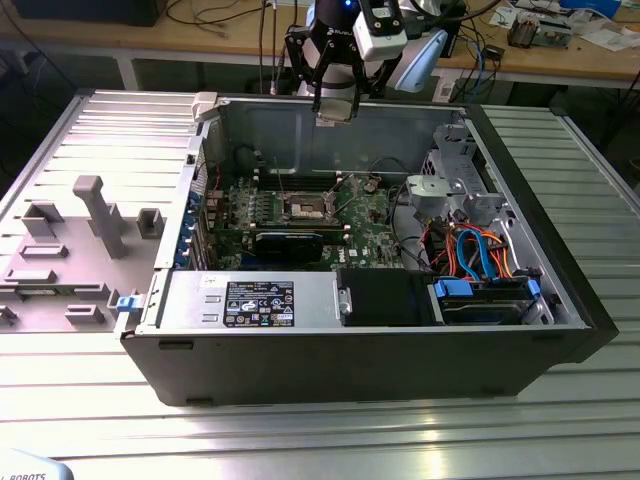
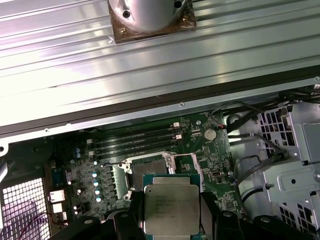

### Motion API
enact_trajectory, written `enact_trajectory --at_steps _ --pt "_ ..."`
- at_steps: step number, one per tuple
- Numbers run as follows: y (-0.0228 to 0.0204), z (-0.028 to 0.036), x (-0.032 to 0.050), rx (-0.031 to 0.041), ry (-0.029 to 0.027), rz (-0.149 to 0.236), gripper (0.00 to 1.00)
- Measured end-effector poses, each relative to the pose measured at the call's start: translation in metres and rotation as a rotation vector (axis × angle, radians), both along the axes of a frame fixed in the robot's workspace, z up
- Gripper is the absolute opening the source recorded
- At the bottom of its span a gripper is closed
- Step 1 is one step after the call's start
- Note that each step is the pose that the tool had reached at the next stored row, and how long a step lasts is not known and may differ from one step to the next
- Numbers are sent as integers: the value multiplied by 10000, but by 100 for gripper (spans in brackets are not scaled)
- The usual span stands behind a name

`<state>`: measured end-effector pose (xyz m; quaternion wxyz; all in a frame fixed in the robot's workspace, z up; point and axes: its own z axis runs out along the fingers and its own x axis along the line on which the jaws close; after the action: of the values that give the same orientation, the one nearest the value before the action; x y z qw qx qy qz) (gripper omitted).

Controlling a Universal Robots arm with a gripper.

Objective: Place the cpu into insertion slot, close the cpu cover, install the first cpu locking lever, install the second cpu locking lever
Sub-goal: 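Place the cpu into insertion slot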

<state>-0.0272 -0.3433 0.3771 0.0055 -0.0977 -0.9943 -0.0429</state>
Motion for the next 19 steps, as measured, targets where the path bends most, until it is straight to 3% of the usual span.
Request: enact_trajectory --at_steps 19 --pt "0 0 0 0 0 -152 54"
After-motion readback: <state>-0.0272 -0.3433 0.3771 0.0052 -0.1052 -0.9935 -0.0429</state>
